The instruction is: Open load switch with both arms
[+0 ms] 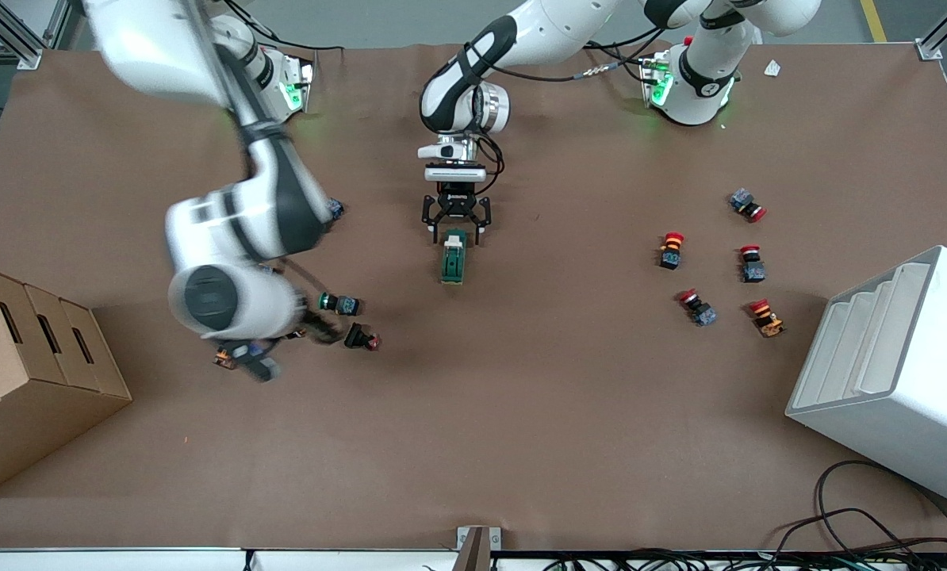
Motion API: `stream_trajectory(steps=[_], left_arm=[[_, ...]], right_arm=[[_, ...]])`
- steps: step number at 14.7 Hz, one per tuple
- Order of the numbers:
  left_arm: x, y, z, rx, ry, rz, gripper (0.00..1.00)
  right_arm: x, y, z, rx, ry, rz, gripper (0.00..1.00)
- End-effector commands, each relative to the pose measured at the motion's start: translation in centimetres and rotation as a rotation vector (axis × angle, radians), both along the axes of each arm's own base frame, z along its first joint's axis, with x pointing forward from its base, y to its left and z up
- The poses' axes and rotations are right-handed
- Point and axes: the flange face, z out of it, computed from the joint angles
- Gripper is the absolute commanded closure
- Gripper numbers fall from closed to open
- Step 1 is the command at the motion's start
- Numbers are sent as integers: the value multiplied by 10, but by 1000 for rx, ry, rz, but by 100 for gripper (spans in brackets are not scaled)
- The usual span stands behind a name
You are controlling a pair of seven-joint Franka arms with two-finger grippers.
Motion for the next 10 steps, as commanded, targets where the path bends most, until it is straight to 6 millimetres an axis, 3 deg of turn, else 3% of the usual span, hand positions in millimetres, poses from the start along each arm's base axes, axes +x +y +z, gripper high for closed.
stream_trajectory(steps=[1,3,5,6,8,10], left_arm=[[8,-27,65,9,86,69,1],[21,-39,121,39,179,109,1],[56,-27,185,70,284,143,0],[73,-17,216,76,347,161,0],[108,8,267,69,436,192,0],[153,49,322,6,510,266,0]], right_arm=[[-13,-67,59,66,-4,210,0],[-14,-134,86,104,-8,314,0],[-16,-204,101,117,-24,419,0],[-18,-229,109,115,-39,444,0],[-22,-259,123,105,-66,428,0],[-21,-268,142,48,-83,438,0]])
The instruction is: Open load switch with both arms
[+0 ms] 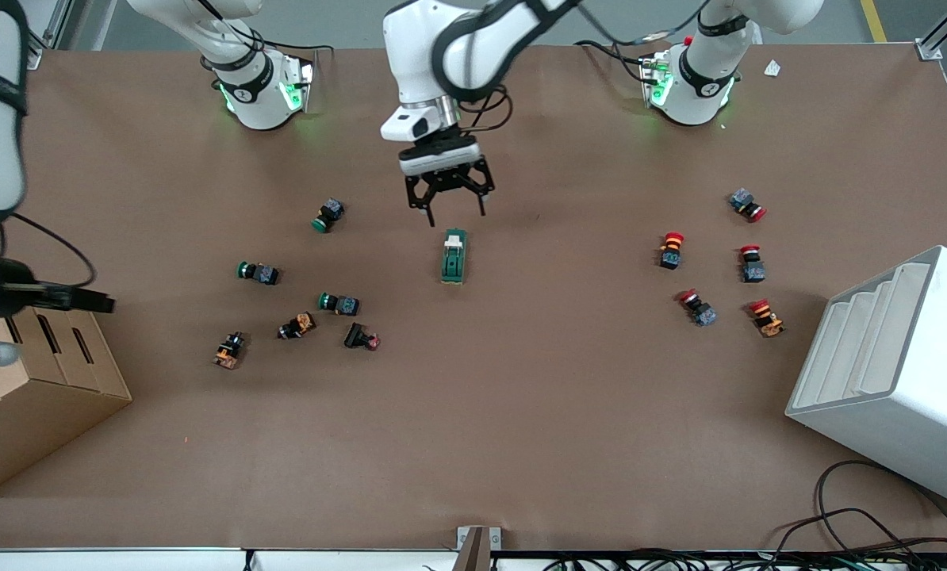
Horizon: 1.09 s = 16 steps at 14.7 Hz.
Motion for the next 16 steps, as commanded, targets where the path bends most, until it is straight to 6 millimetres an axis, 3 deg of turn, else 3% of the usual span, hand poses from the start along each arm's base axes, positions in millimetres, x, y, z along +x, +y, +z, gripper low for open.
stream_trajectory(steps=[1,3,5,7,10,14,15,16], left_arm=[[51,60,68,-45,101,84,0],[89,107,110,-16,192,90,0],[122,157,148,65,277,38,0],[153,217,176,94,357,-9,0],[183,304,213,-31,417,-22,0],[197,391,245,-71,443,-159,0],[200,414,245,-64,458,-180,0],[195,423,248,-62,490,-223,0]], right_arm=[[-3,6,23,-59,-37,33,0],[1,3,38,-63,-75,28,0],[2,5,40,-57,-82,31,0],[3,12,41,-57,-89,28,0],[3,21,41,-27,-85,32,0],[2,31,46,-23,-89,62,0],[-3,35,50,-20,-74,67,0],[-11,46,59,-33,-53,78,0]])
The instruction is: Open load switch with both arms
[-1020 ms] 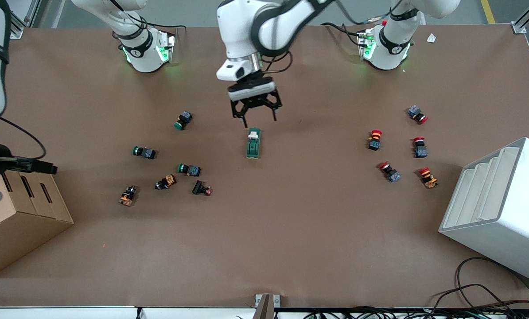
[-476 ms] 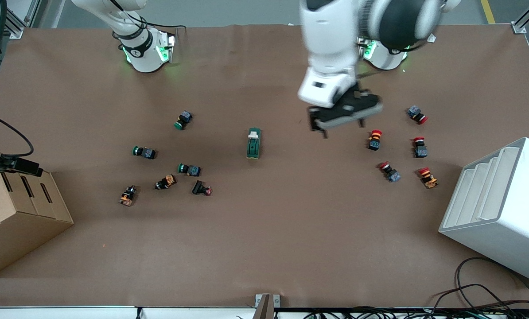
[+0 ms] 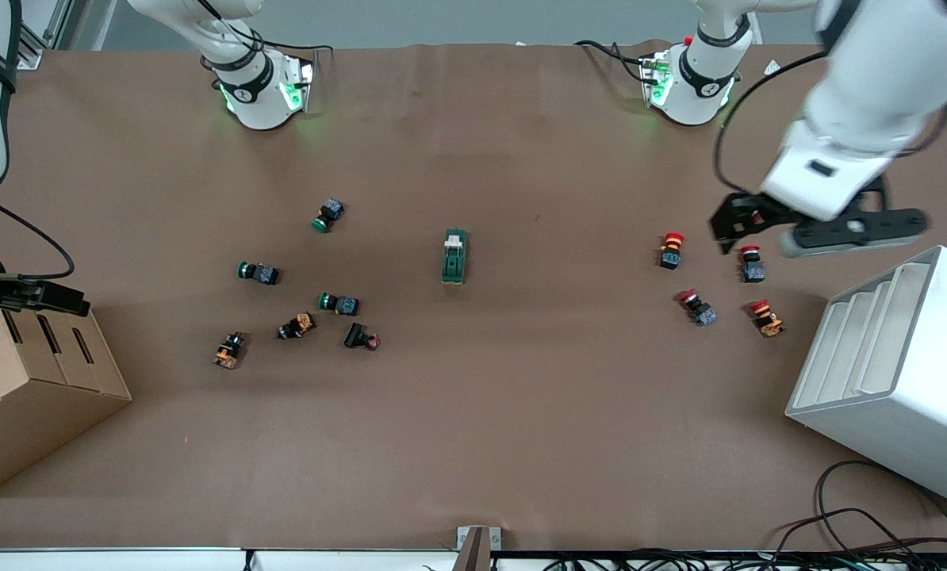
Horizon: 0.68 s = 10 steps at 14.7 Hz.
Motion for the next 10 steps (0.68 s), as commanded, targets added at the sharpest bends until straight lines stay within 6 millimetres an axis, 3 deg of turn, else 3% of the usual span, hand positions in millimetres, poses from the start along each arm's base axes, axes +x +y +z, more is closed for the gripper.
stream_trajectory(steps=[1,5,10], left_arm=[[-15,23,9,-20,69,-102,0],[-28,47,9,-38,94,-90,0],[-40,65,11,-36,95,-106,0]], right_arm=[[-24,26,28,-13,37,30,0],[-39,23,45,-9,21,24,0],[-77,13,47,4,-47,72,0]])
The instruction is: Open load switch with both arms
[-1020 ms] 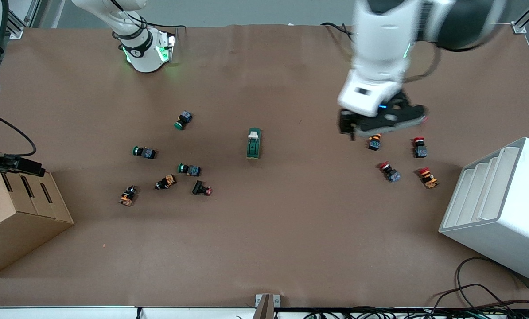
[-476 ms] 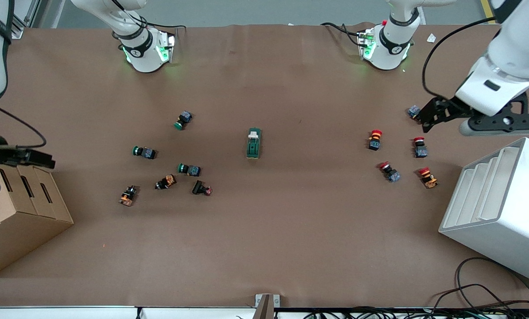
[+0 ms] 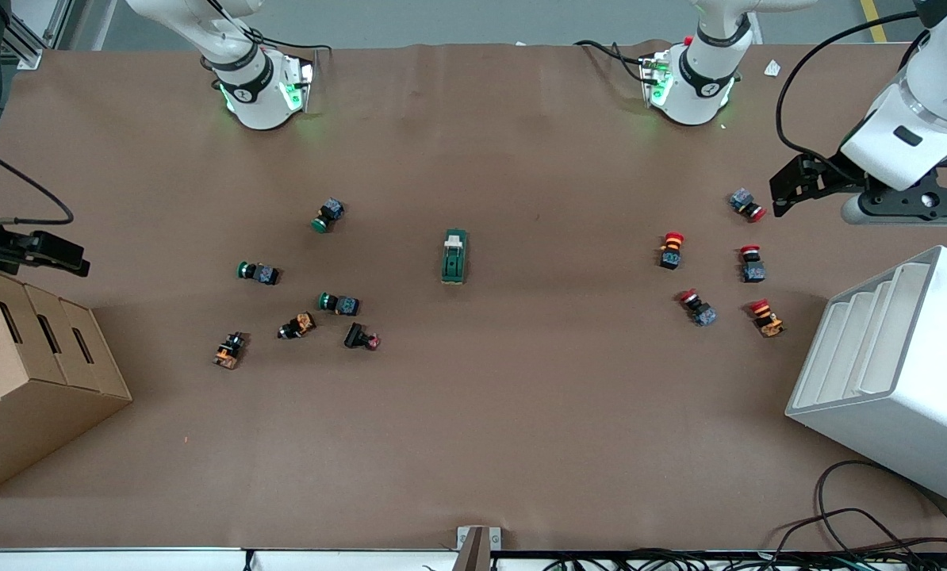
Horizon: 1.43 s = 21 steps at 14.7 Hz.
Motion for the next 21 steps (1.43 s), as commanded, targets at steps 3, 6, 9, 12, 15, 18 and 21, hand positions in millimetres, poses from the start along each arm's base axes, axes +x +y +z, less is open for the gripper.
stream_trajectory(steps=[3,6,9,12,15,18,21], left_arm=[[-15,15,7,-37,-3,0,0],[-13,19,6,-37,-3,3,0],[-13,20,9,-39,-3,3,0],[-12,20,10,-40,-4,3,0],[-10,20,12,-41,-10,5,0],[-11,21,15,-41,-15,6,0],[-10,25,22,-44,-30,12,0]], right_arm=[[-32,-12,3,1,19,2,0],[-43,-10,9,4,48,7,0],[-52,-21,23,7,36,-10,0],[-57,-21,29,5,28,-4,0],[-63,-12,39,-2,10,14,0],[-66,-6,46,-4,-2,25,0],[-69,4,48,-6,-3,44,0]])
